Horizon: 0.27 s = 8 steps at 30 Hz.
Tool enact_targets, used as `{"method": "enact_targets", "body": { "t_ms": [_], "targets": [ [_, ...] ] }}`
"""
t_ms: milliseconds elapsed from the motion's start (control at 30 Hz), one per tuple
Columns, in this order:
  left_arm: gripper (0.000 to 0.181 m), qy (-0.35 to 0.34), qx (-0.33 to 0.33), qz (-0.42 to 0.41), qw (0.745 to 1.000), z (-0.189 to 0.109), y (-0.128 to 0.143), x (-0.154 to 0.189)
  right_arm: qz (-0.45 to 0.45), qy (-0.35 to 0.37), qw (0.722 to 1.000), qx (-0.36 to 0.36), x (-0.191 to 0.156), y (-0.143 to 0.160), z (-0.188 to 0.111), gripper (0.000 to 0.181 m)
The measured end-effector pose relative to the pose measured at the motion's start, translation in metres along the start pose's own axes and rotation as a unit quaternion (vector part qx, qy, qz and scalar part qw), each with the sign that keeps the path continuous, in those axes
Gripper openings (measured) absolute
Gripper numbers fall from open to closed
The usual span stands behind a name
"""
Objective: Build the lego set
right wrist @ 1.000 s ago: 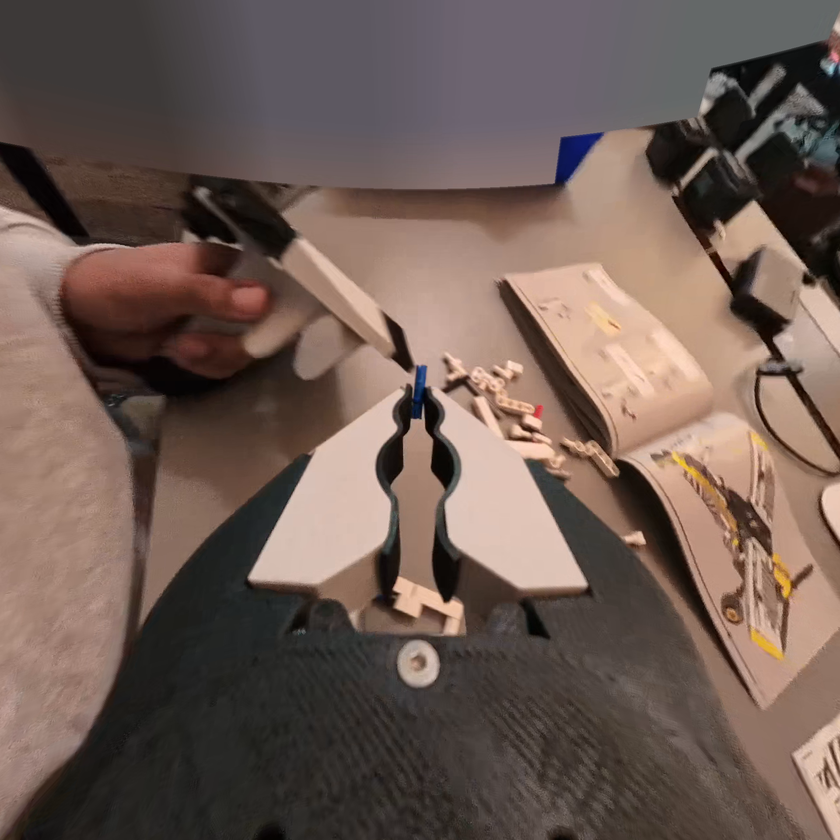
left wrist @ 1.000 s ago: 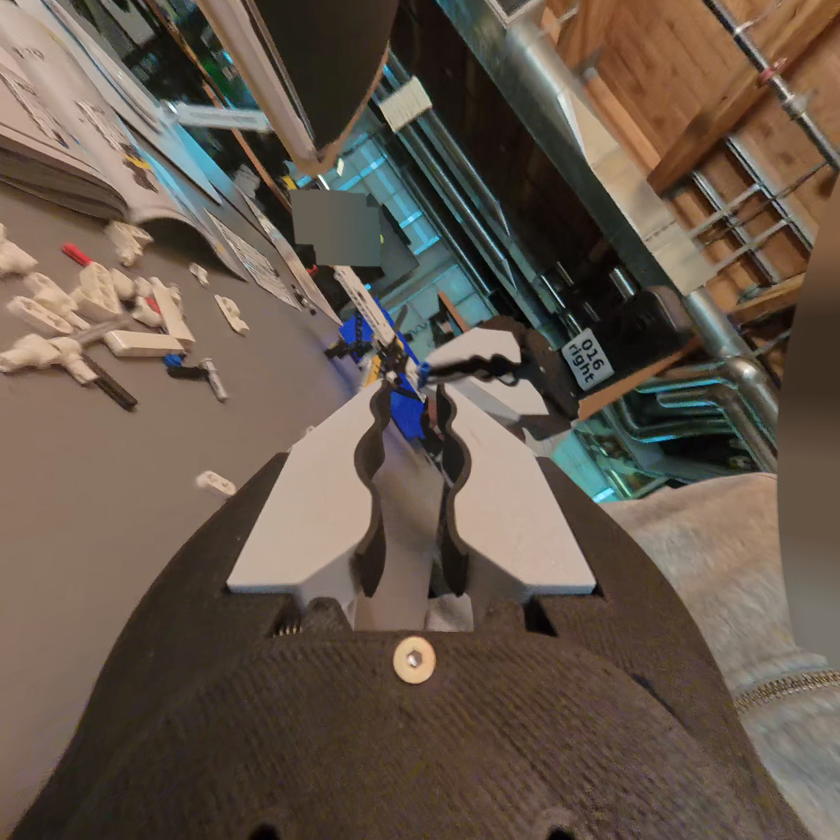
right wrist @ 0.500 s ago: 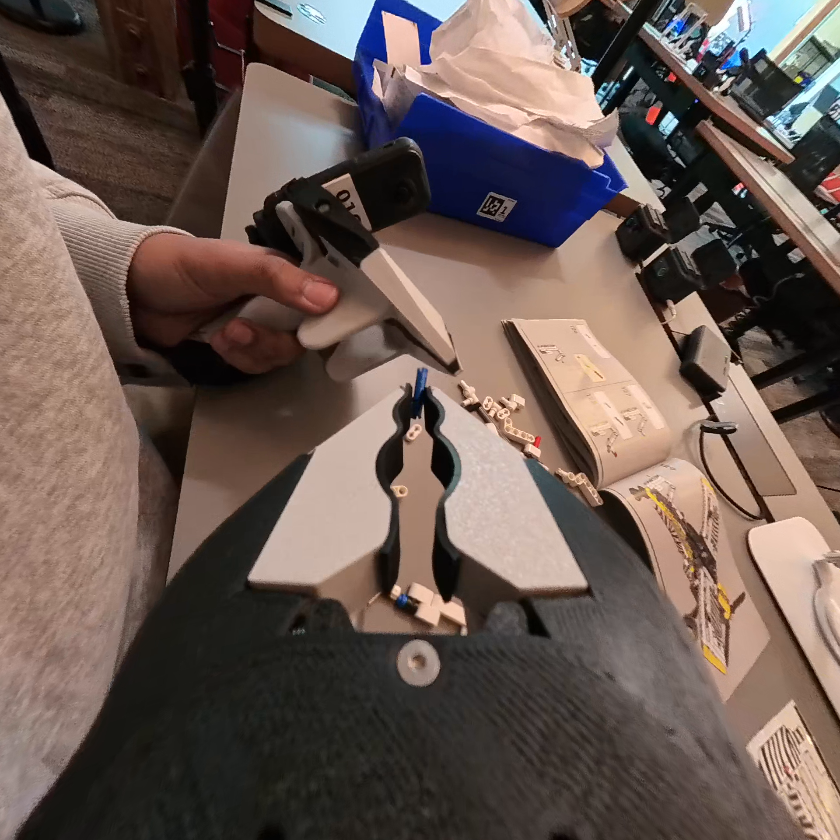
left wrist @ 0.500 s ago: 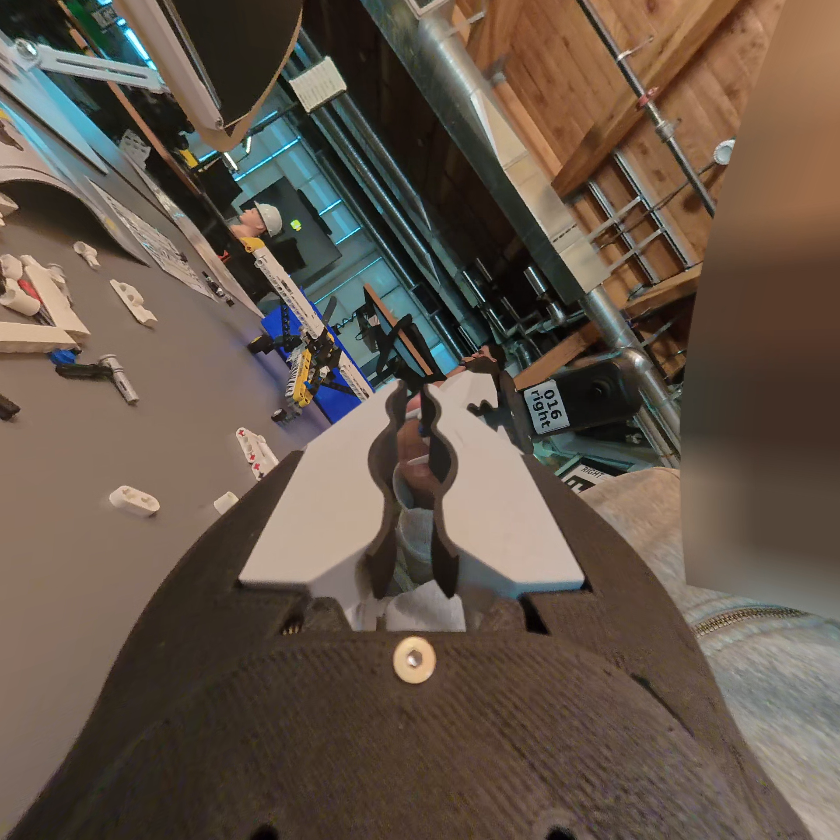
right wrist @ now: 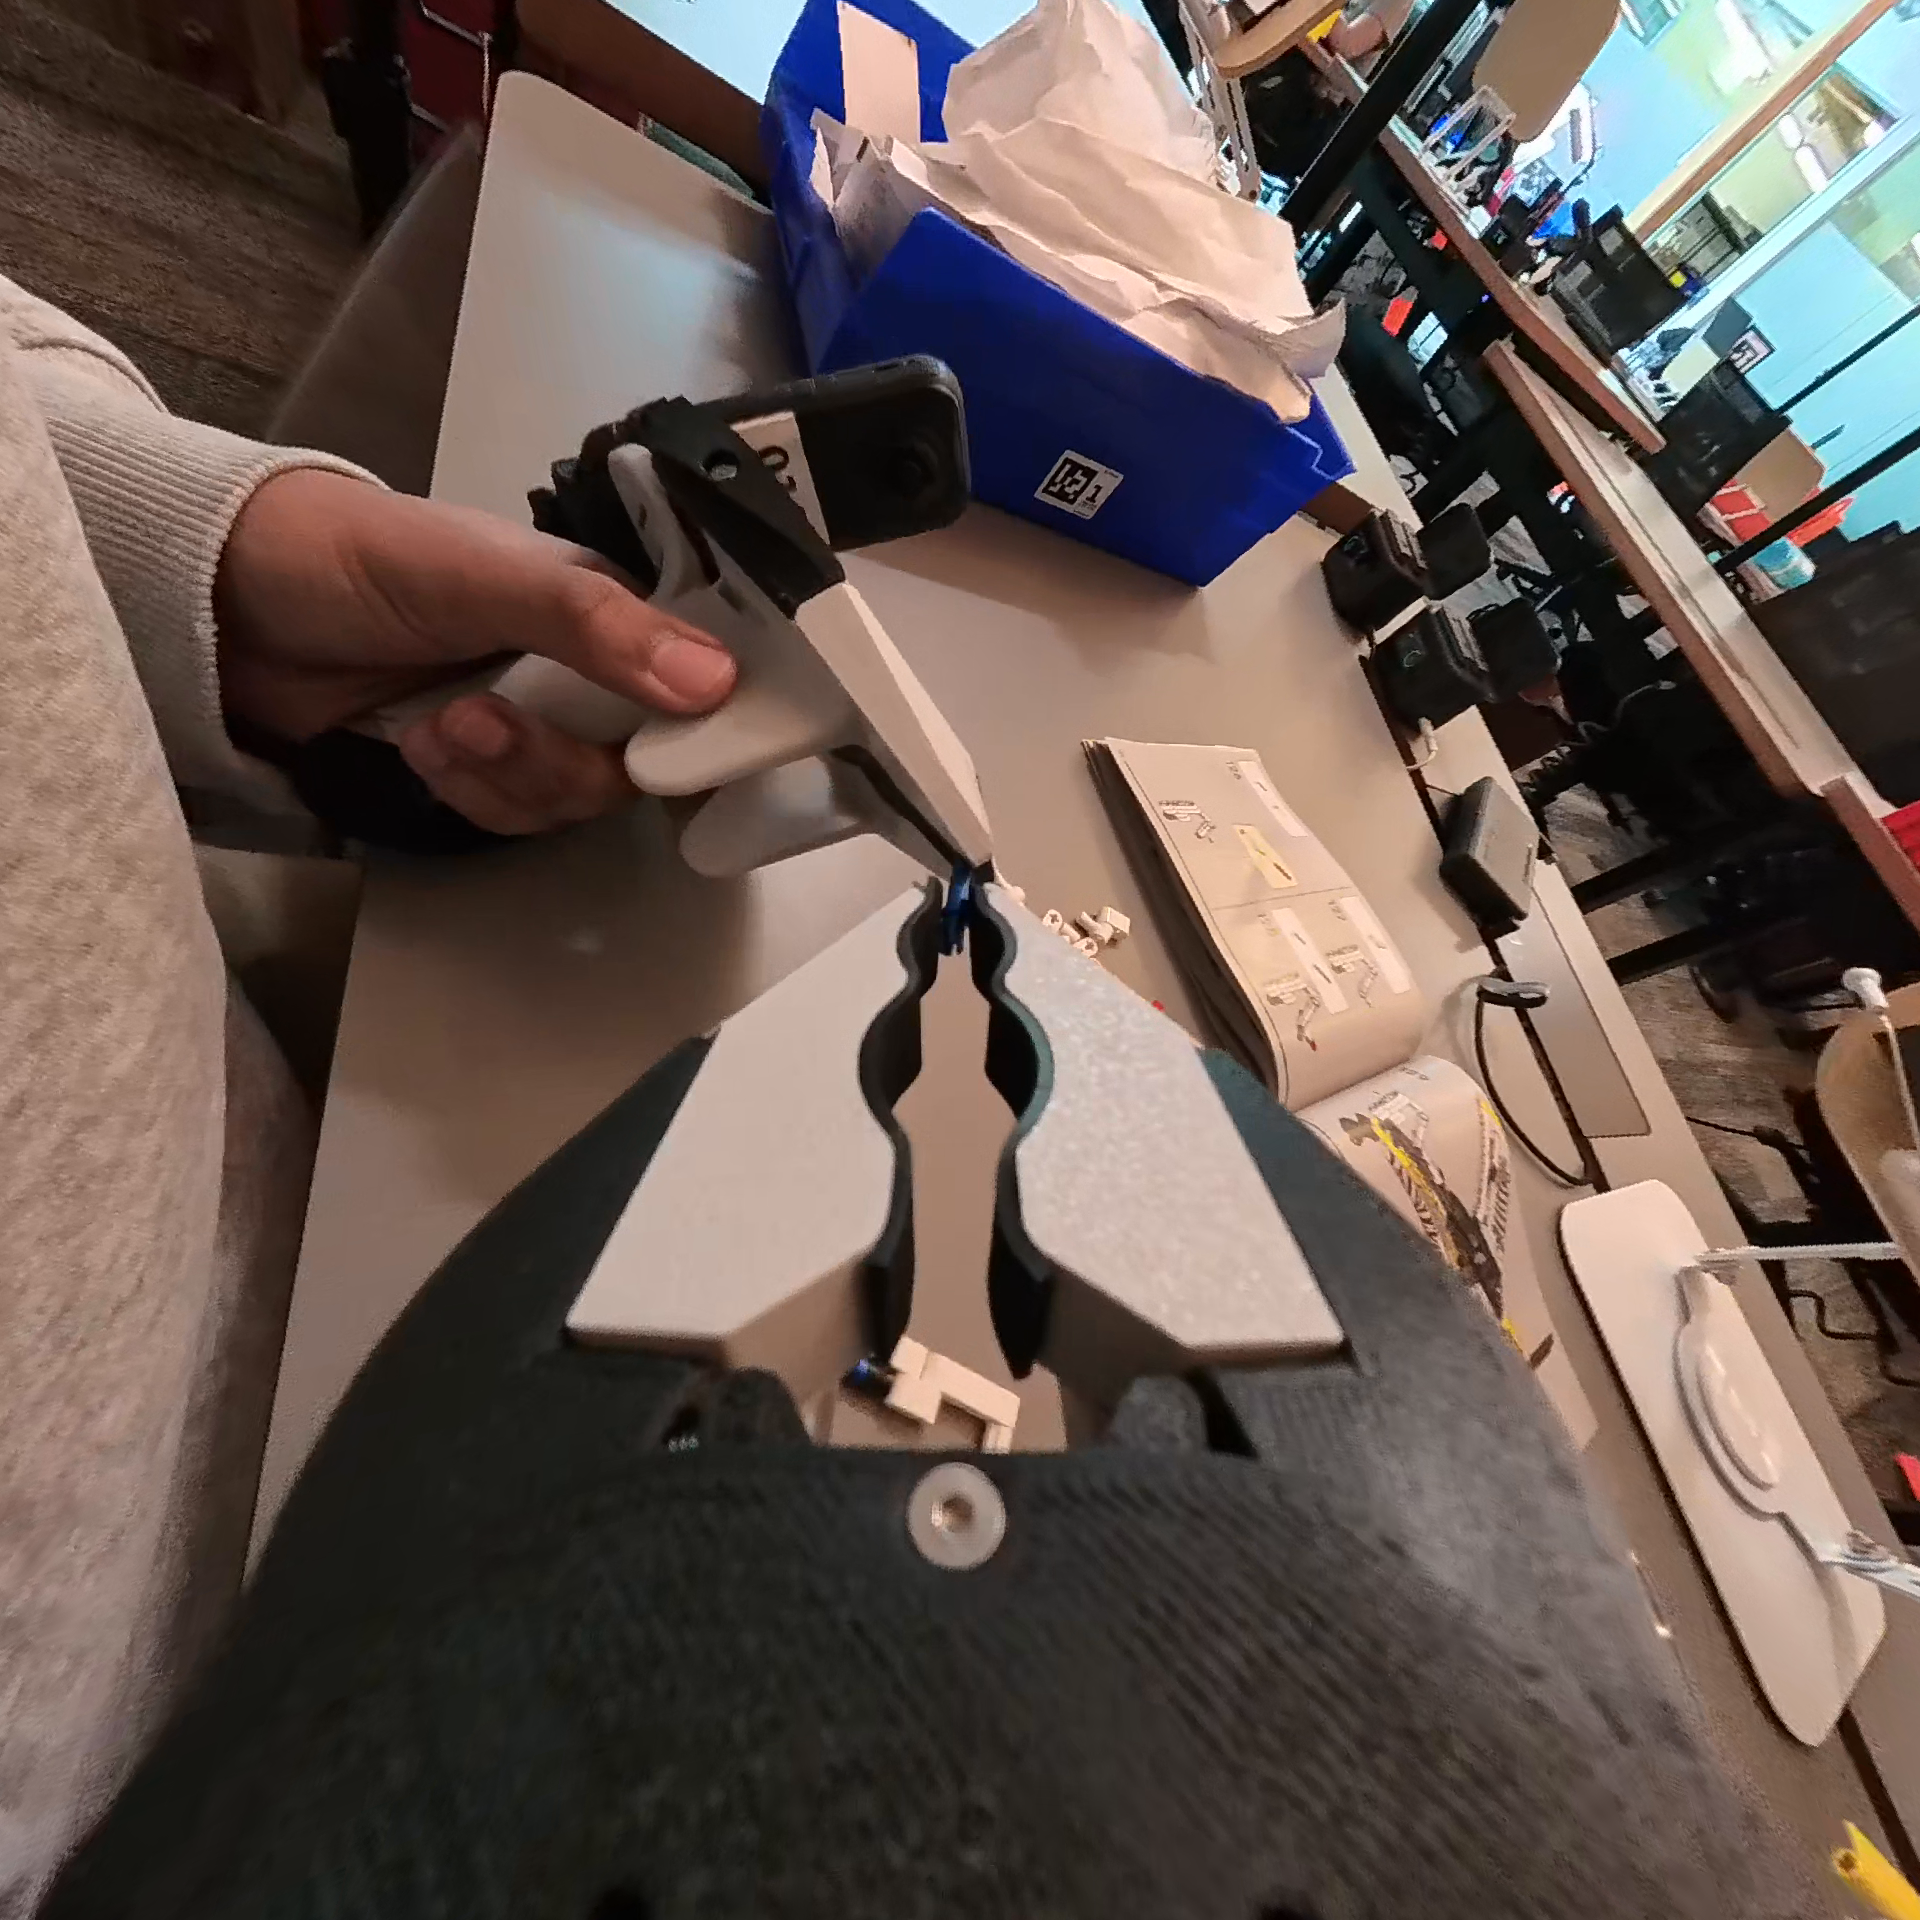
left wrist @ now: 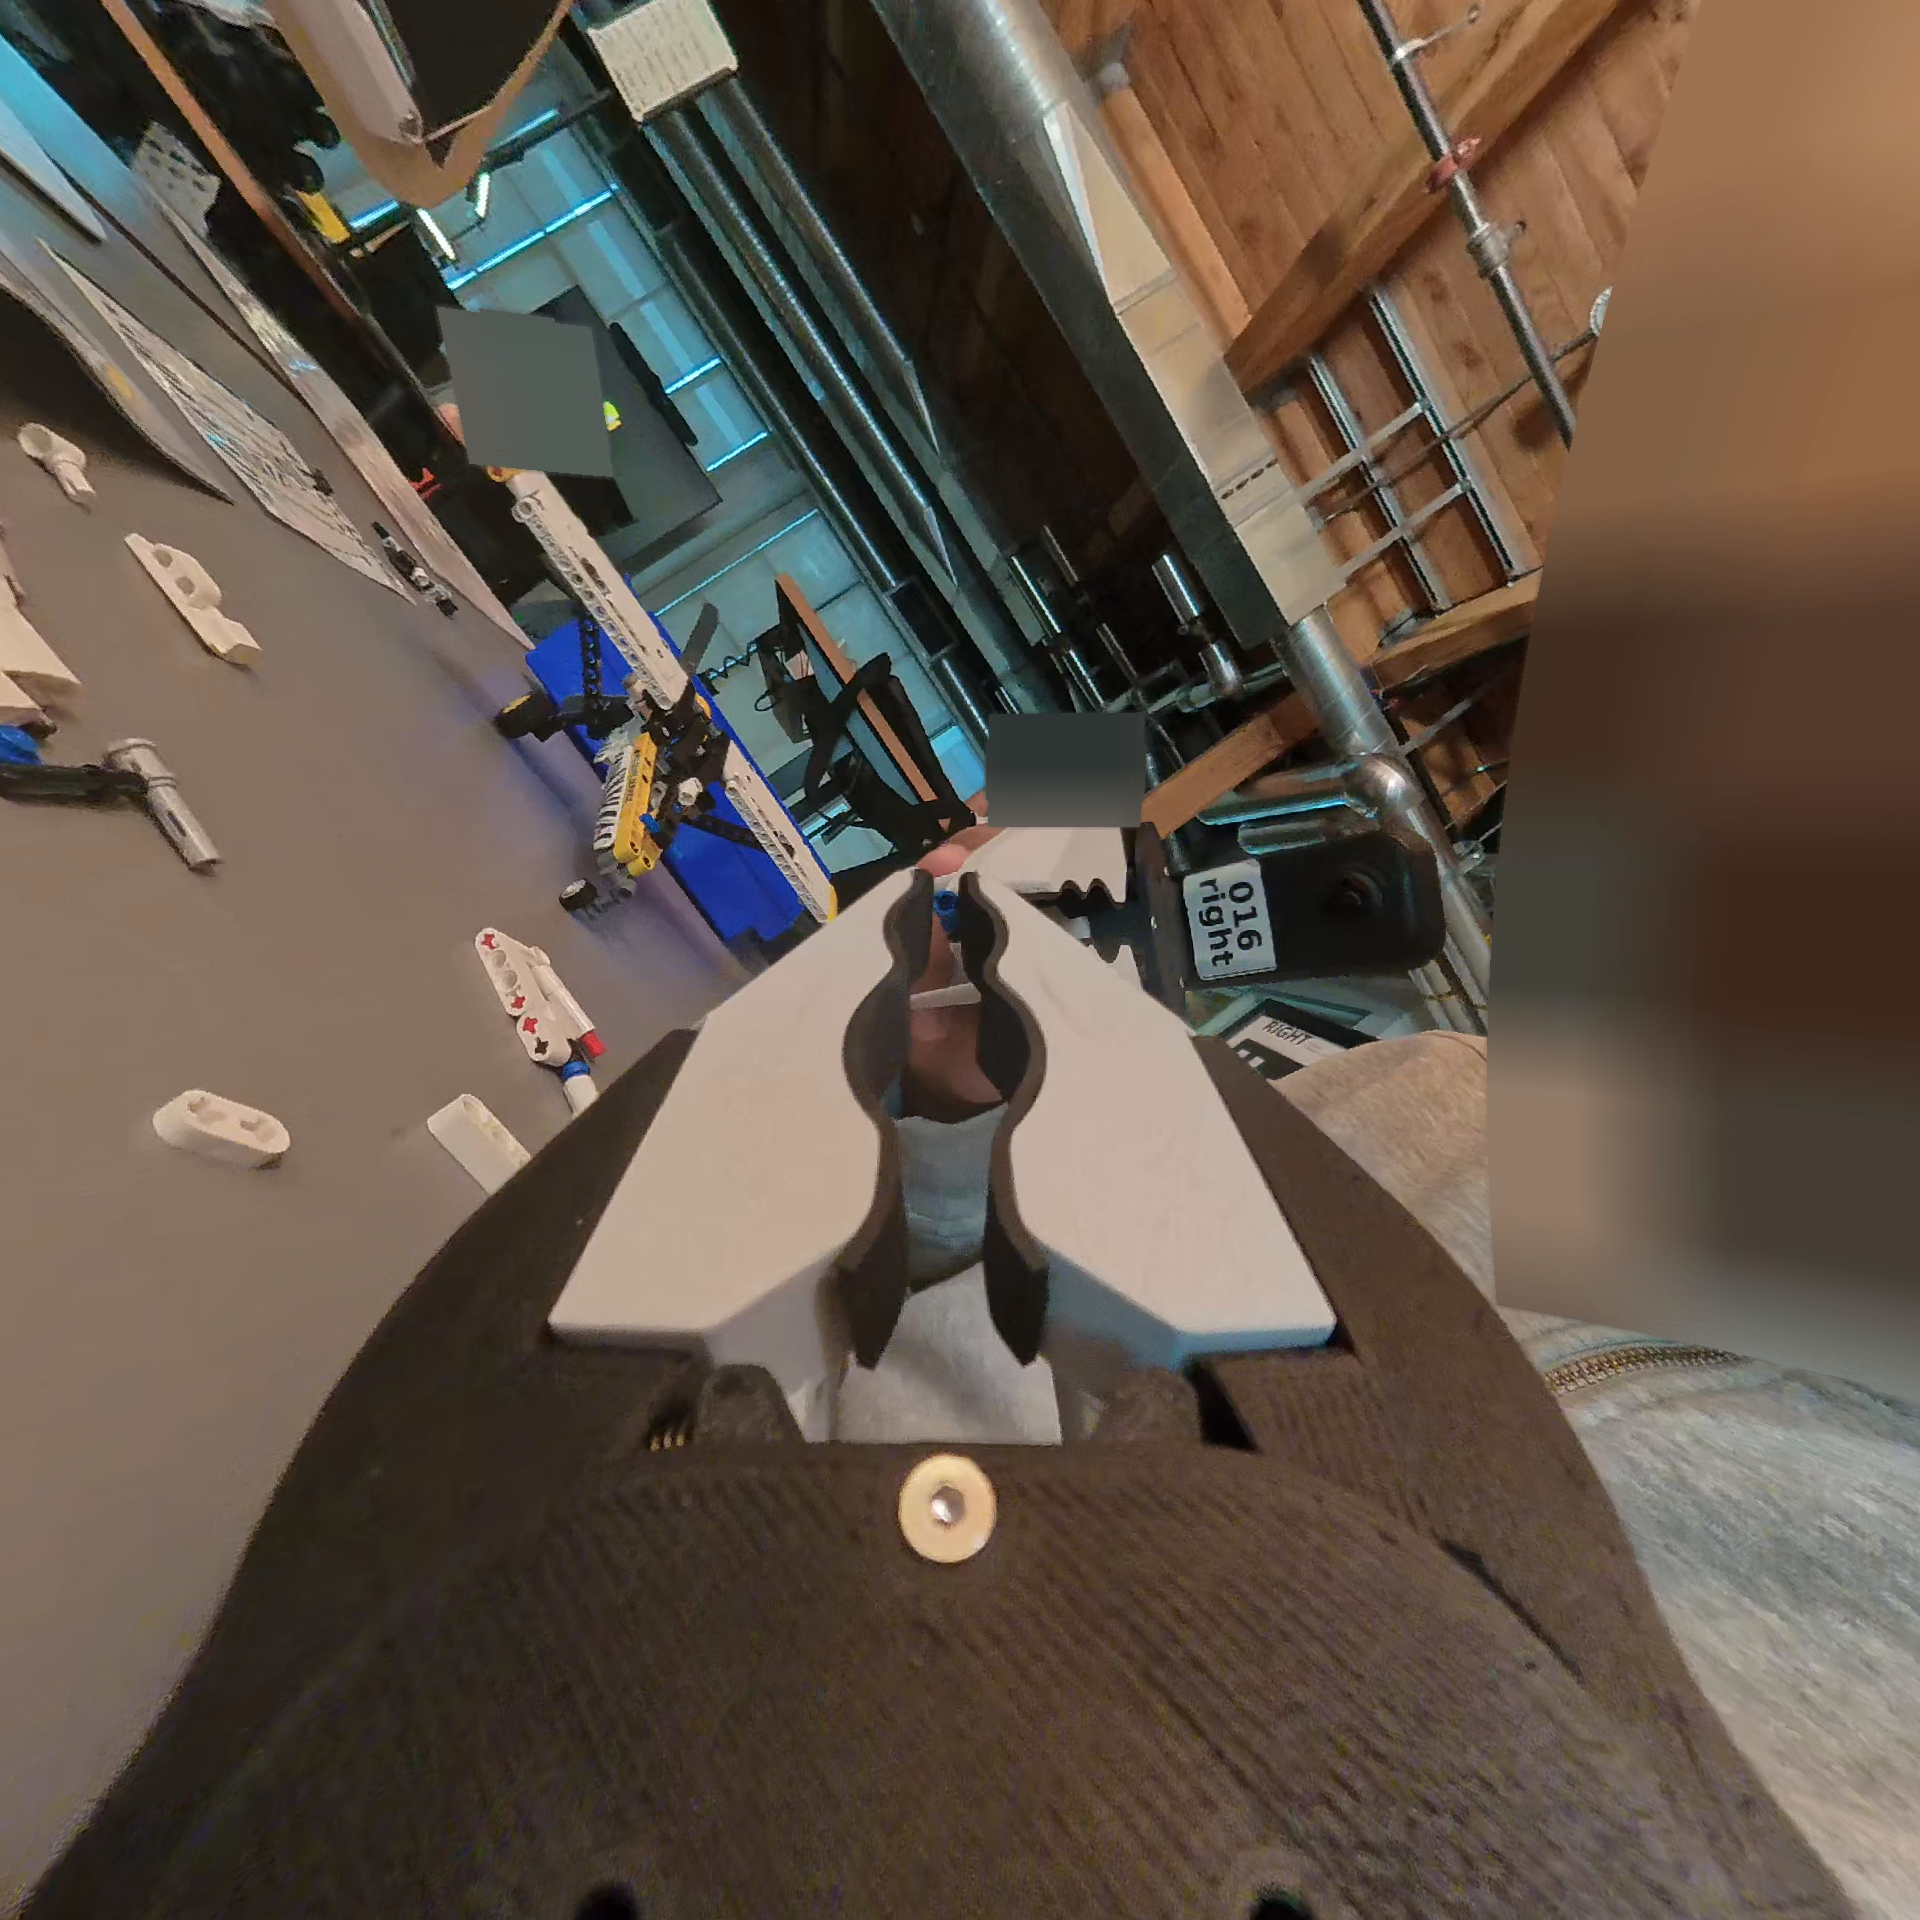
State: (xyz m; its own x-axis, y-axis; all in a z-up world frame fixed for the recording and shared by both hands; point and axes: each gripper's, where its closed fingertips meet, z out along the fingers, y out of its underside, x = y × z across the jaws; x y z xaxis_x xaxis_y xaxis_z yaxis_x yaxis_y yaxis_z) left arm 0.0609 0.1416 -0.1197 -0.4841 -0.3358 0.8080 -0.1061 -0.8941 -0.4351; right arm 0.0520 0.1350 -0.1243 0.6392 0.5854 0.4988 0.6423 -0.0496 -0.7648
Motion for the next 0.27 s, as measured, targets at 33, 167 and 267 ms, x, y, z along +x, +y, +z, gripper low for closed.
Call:
{"method": "enact_targets", "body": {
  "t_ms": [33,167,267],
  "targets": [
    [0.003,0.004,0.000,-0.004,1.000,-0.0001,0.0000,0.0006,0.000,0.001,1.000,0.001,0.0000,-0.0004,0.0000,0.003],
    [0.003,0.018,-0.004,-0.015,1.000,-0.0002,0.0006,0.0035,-0.006,0.002,1.000,0.004,-0.0005,-0.0012,-0.0009,0.004],
    [0.003,0.033,-0.006,-0.024,0.999,-0.0002,0.0010,0.0066,-0.011,0.003,1.000,0.013,-0.0010,-0.0039,-0.0023,0.004]
  ]
}}
